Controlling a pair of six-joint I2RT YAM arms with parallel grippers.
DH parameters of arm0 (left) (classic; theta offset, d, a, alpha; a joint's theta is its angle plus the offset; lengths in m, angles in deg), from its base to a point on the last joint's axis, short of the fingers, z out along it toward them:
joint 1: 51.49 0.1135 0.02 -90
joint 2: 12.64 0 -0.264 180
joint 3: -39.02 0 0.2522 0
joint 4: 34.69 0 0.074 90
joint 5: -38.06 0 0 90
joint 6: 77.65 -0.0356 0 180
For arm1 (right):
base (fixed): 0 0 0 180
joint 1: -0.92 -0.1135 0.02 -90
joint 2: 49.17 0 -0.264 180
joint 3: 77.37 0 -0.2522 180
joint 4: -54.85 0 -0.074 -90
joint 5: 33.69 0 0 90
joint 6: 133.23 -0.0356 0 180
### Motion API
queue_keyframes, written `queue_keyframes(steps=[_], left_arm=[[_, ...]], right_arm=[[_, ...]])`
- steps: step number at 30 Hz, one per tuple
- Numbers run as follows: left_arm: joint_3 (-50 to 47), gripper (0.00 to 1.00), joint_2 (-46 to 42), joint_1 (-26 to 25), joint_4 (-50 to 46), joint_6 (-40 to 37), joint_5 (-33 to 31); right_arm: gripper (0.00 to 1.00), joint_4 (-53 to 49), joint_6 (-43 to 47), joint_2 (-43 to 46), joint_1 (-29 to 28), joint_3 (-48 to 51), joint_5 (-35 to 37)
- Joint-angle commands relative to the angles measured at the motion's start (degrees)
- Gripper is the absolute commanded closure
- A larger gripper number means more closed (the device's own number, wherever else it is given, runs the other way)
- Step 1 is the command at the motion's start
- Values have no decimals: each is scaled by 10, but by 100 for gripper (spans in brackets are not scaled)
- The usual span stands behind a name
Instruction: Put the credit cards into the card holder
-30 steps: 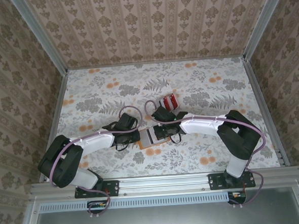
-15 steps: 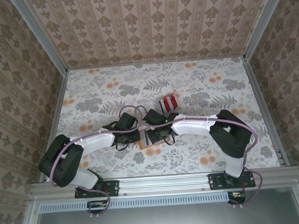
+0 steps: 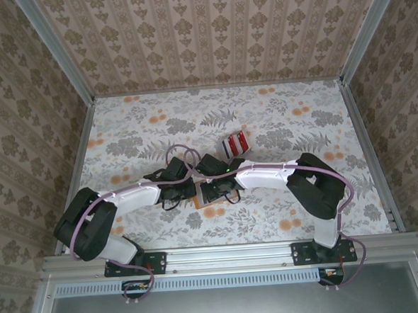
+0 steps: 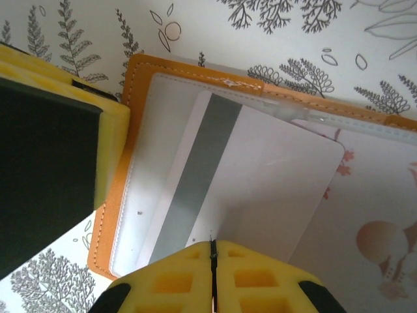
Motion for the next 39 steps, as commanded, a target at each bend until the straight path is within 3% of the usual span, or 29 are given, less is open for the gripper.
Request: queue_keyframes(steps=[1,5,11,17,21,26,30,34,39], left_arm=[[-13,76,-51,-2,-53,-3,-27],[-31,66,-121,15,-61,-9,-26],[-72,63,-181,36,-71,-3,12],[-119,57,-177,38,4,15,95],[-121,48,-164,38,32,22,109],[-105,47,-126,34,67,29,121],[-90,52,-81,25,94,28,128],[-76,69,-52,19,110,29,135],[-56,73,-53,16,90,21,128]], right_arm=[[91,18,-13,55,28,23,-36],[90,23,-16,109,64,56,-37],[84,54,-39,155,139,141,-66],[74,134,-78,130,193,202,-138],[66,174,-93,101,200,205,-166],[61,220,-115,47,199,195,-224],[61,240,-124,37,199,201,-233],[61,224,-115,42,191,192,-230],[61,217,-112,34,175,178,-230]])
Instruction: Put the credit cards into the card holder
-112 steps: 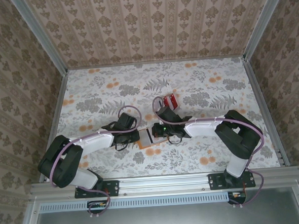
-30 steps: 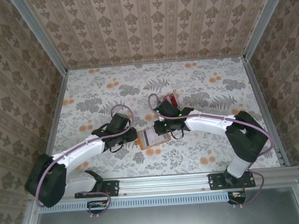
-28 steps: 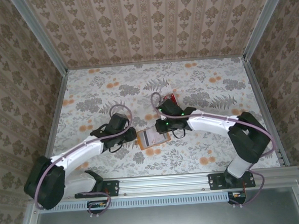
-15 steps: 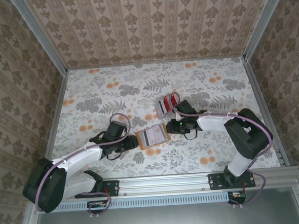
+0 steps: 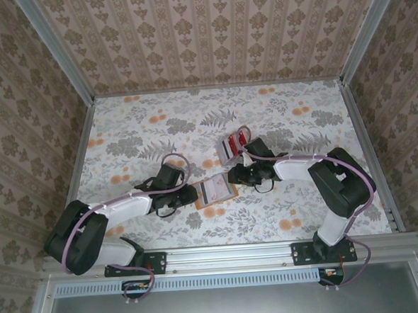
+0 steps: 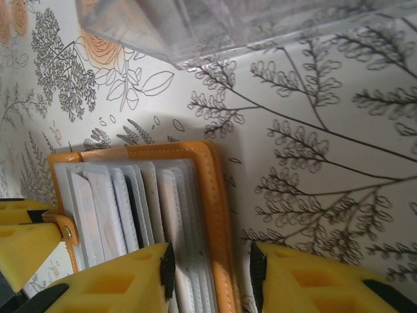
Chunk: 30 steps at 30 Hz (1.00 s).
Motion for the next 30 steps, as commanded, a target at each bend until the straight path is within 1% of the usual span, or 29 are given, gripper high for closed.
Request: queue_keyframes(steps=[1,4,5,7,16,21,25,28,30], left_arm=[[23,74,1,-6,12,-7,16],[32,75,-4,-6,-3,-10,11],[35,75,-6,-6,-3,-11,11],[41,76,-11,-6,-7,-13,13],[80,75,-28,-6,-46,-23,11],[102,74,-27,-6,-58,-30,16],[112,74,-26,-6,-59,-31,18],[117,74,-26,-6,-71,-35,10],[114,74,-27,-4,-72,-34,6]], right_arm=[[61,30,-3,-35,-33,-10,-27],[65,32,-4,-39,-39,-17,-32],[68,27,0,-35,-41,-18,-28],[70,6,13,-27,-46,-24,-13],[70,-106,76,4,-80,-74,76],[70,-145,95,4,-103,-100,113],[70,-159,103,1,-115,-113,126],[69,-176,108,6,-111,-118,142],[69,-187,114,26,-100,-118,143]])
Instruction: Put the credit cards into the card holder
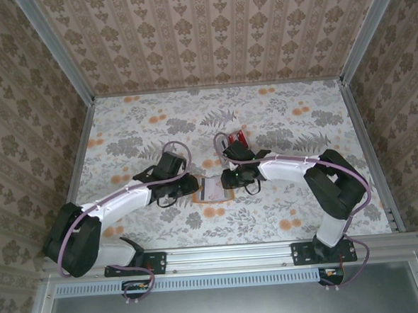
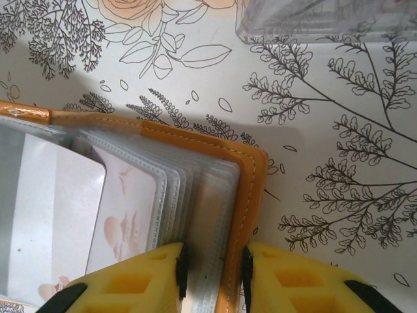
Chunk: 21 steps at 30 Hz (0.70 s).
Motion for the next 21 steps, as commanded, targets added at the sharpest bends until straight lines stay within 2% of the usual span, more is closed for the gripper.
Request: queue_keyframes(steps=[1,6,8,11,14,21], left_arm=[[17,74,-11,-3,30,-17,23],[7,74,-8,4,34,-14,20],[7,74,-8,6,35,-13,21],[9,74,-5,8,35,-14,22],[9,74,-4,8,36,-14,23],[-1,74,-5,8,42,-10,21]], right_arm=[[69,-23,28,46,0,-18,-19],[68,-50,52,92,19,-37,-35],[70,-35,50,93,18,-38,-82],[78,-7,29,66,14,-32,-125],[85,18,8,38,11,-20,-136],[88,34,-6,-13,1,-24,-151]])
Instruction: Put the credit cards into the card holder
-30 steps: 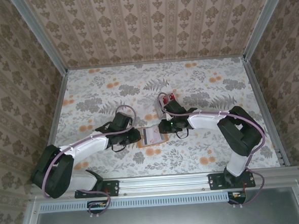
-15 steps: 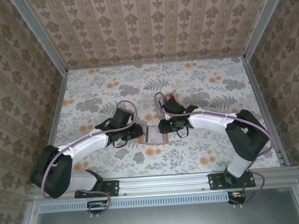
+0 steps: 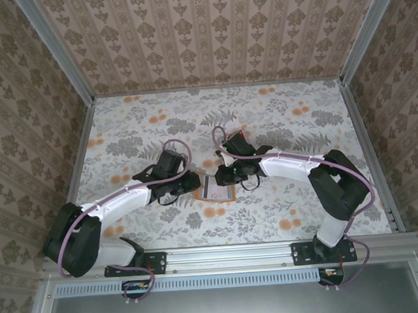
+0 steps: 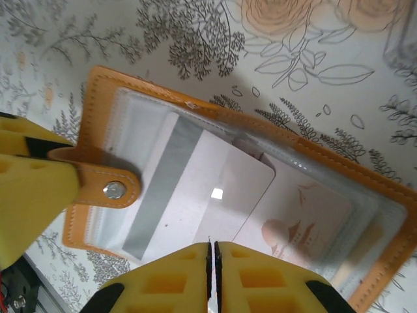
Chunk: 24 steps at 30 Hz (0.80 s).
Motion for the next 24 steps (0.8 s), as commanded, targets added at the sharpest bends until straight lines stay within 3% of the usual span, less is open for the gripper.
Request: queue_keyframes(steps=[1,20,24], left_arm=[[-3,74,-4,4,13,-10,4],[-50,74,40,9,64,-2,-1],[-55,71,40,10,63,-3,-5]], right_arm=[[88,13,-12,-24,-10,-1,-21],[88,43,-21,-125,-50,-58,-6],[88,14,0,-145,-66,-81,26]])
